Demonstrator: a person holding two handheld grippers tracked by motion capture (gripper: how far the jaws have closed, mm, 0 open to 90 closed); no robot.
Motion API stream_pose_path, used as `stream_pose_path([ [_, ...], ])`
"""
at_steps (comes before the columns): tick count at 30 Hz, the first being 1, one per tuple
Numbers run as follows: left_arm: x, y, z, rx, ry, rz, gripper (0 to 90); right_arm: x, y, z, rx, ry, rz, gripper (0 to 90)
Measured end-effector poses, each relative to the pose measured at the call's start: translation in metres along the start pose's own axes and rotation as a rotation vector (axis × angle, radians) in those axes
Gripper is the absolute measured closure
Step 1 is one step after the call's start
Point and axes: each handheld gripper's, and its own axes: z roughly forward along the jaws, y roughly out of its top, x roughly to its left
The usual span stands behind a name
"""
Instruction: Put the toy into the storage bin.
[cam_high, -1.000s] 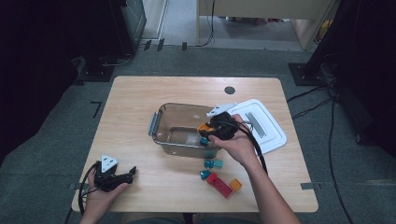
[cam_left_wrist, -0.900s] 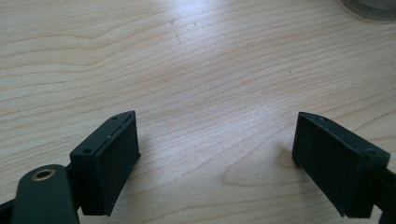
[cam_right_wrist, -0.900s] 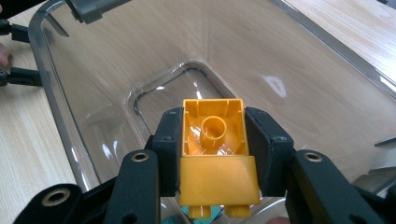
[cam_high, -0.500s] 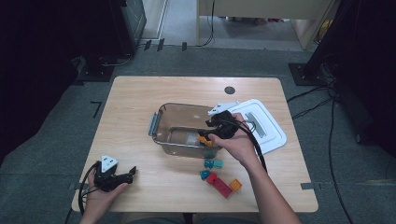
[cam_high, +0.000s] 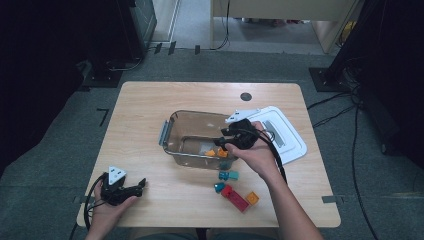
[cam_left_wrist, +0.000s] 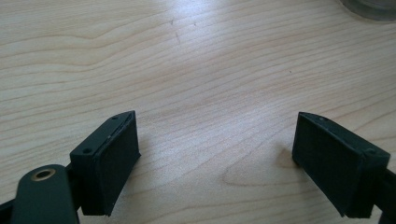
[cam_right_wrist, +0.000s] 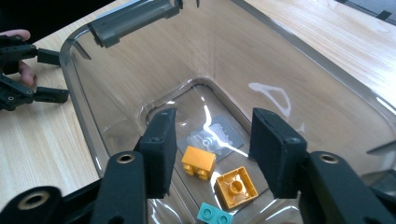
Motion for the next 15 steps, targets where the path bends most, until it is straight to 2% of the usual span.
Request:
stream_pose_path([
  [9,0.000,0.000,0.000,0.001,0.000,0.003,14.6,-0.001,-0.008,-0.024,-0.023,-0.005,0.004,53.9],
  [15,0.000,0.000,0.000,0.001,0.000,0.002,14.6,-0.002,-0.019,-0.048,-0.052,-0.025,0.005,53.6],
])
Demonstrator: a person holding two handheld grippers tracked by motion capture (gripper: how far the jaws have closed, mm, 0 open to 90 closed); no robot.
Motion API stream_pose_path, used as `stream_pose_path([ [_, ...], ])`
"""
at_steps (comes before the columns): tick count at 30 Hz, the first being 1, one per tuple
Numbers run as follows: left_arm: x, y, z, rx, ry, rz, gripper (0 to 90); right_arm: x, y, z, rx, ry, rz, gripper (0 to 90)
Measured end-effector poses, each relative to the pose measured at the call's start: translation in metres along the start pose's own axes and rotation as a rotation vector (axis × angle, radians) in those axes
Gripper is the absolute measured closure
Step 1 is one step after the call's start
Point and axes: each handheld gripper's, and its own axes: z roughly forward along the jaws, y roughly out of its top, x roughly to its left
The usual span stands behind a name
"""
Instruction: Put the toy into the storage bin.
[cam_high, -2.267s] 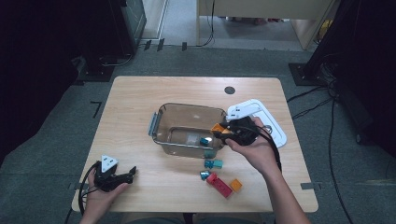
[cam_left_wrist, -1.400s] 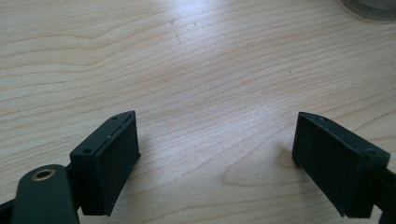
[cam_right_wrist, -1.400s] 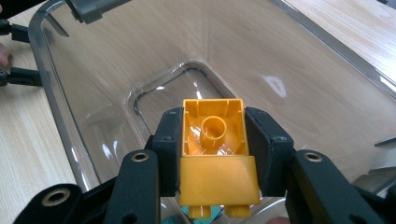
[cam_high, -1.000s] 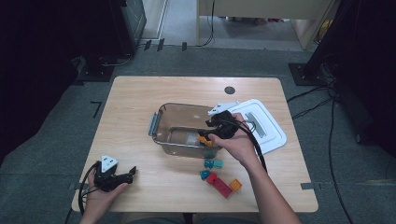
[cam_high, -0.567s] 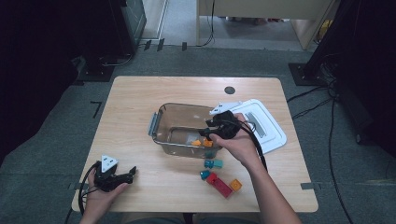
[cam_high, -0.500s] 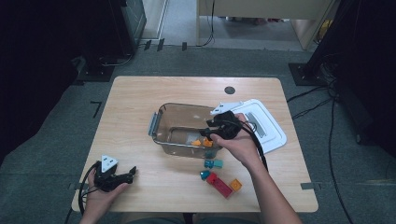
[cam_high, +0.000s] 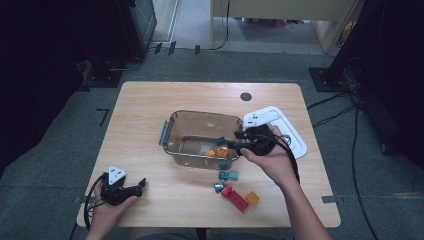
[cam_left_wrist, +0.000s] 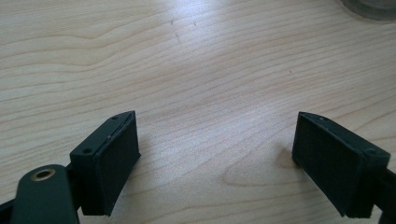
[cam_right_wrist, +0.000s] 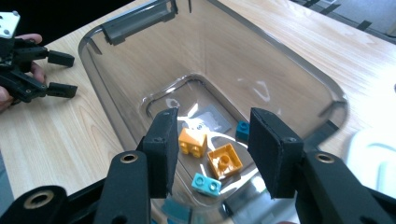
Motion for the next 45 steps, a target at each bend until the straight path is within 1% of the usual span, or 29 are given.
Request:
stream_pose_path([
  [9,0.000,0.000,0.000,0.002,0.000,0.000,14.6,-0.003,-0.019,-0.027,-0.028,-0.023,0.018,53.3],
  [13,0.000,0.000,0.000,0.000,0.000,-0.001,14.6,-0.005,-0.029,-0.036,-0.035,-0.033,0.030,53.2],
  [18,0.000,0.000,0.000,0.001,0.000,0.000,14.6,-0.007,-0.039,-0.043,-0.038,-0.042,0.045,53.1],
  [20,0.000,0.000,0.000,0.002,0.000,0.000,14.6,-0.007,-0.043,-0.043,-0.042,-0.044,0.043,53.1],
  [24,0.000,0.000,0.000,0.001,0.000,0.000,14.6,-0.004,-0.053,-0.043,-0.039,-0.039,0.055,53.1],
  [31,0.000,0.000,0.000,0.001,0.000,-0.001,14.6,0.006,-0.073,-0.035,-0.034,-0.015,0.066,53.0],
  [34,0.000,0.000,0.000,0.001,-0.001,-0.001,14.6,0.009,-0.085,-0.027,-0.029,-0.002,0.071,53.1],
  [38,0.000,0.000,0.000,0.001,-0.001,-0.001,14.6,0.009,-0.099,-0.014,-0.017,0.009,0.078,53.4],
  [42,0.000,0.000,0.000,0.001,-0.001,-0.001,14.6,0.005,-0.112,0.004,-0.003,0.012,0.083,53.5],
  [45,0.000,0.000,0.000,0.001,-0.001,-0.001,14.6,0.001,-0.119,0.016,0.000,0.020,0.072,53.2],
])
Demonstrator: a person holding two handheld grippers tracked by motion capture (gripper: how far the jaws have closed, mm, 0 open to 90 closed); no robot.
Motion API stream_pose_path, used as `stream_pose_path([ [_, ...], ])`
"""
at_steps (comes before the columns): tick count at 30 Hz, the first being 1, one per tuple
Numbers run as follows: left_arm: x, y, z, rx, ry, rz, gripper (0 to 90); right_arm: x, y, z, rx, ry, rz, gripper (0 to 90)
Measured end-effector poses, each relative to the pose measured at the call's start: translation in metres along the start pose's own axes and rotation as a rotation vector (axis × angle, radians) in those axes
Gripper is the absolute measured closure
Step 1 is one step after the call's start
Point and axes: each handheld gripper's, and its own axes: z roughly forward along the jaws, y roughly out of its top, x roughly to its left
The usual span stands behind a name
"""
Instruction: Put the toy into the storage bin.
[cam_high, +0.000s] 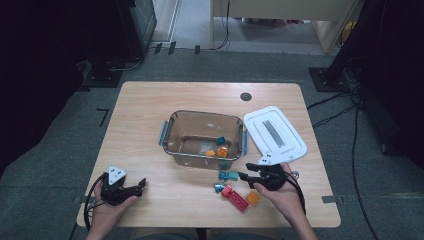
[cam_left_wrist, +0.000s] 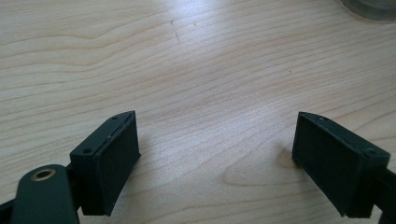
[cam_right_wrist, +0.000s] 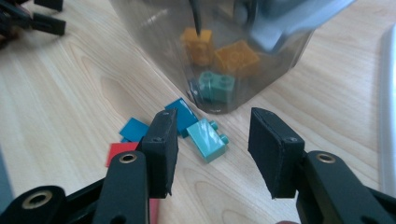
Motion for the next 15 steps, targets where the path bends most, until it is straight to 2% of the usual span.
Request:
stream_pose_path([
  [5,0.000,0.000,0.000,0.000,0.000,0.000,14.6,-0.002,-0.009,0.020,0.039,0.015,-0.022,52.8],
  [8,0.000,0.000,0.000,0.000,0.000,0.000,14.6,0.001,-0.010,0.030,0.062,0.021,-0.056,51.7],
  [11,0.000,0.000,0.000,0.000,0.000,0.000,14.6,0.001,-0.011,0.038,0.073,-0.001,-0.082,49.4],
  [15,0.000,0.000,0.000,0.000,0.000,0.000,14.6,-0.003,-0.012,0.046,0.100,-0.019,-0.091,49.2],
])
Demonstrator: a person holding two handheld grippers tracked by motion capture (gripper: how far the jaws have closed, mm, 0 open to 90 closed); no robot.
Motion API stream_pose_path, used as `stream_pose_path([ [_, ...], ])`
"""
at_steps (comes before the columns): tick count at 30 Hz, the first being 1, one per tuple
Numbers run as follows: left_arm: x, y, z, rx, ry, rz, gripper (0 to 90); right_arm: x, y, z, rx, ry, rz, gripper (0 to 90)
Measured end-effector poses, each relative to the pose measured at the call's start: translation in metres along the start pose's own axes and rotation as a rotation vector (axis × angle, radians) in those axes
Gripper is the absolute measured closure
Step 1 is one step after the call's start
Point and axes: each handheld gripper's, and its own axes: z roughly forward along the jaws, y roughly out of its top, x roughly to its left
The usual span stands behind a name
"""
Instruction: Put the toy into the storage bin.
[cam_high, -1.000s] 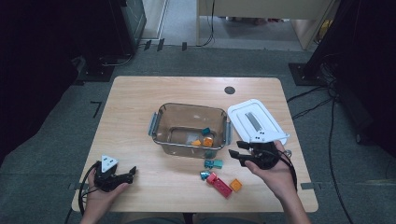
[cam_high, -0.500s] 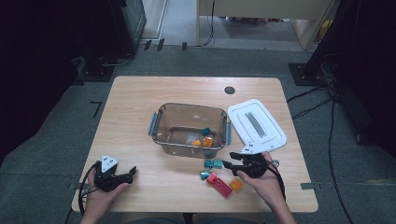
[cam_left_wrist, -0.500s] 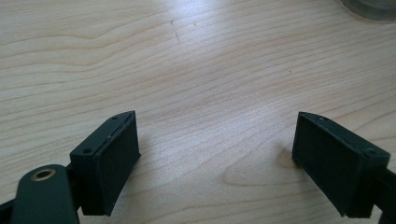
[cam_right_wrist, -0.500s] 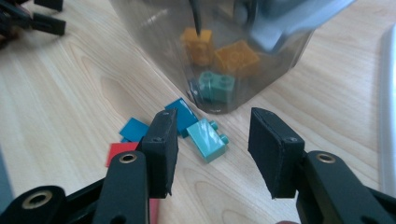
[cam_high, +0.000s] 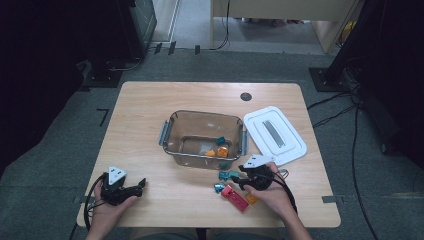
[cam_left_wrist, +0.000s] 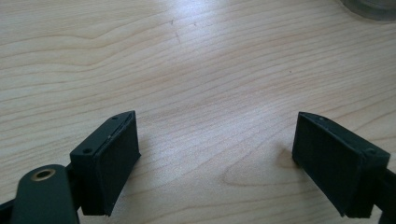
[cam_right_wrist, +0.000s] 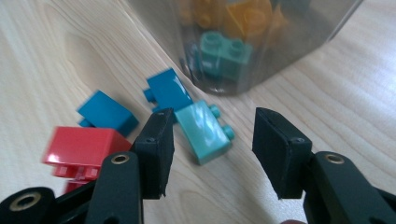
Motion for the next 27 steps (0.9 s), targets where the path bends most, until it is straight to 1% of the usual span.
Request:
stream_pose_path([
  [3,0.000,0.000,0.000,0.000,0.000,0.000,14.6,-0.001,-0.001,0.005,0.020,-0.008,-0.013,51.4],
  [7,0.000,0.000,0.000,0.000,0.000,0.000,14.6,0.001,-0.002,0.008,0.024,-0.015,-0.032,56.7],
  [11,0.000,0.000,0.000,0.000,0.000,0.000,14.6,0.002,-0.002,0.008,0.023,-0.027,-0.052,66.9],
  [19,0.000,0.000,0.000,0.000,0.000,0.000,14.6,0.004,-0.004,0.002,0.032,-0.013,-0.060,67.6],
  [27,0.000,0.000,0.000,0.000,0.000,0.000,14.6,0.003,0.000,-0.013,0.020,-0.007,-0.047,67.6],
])
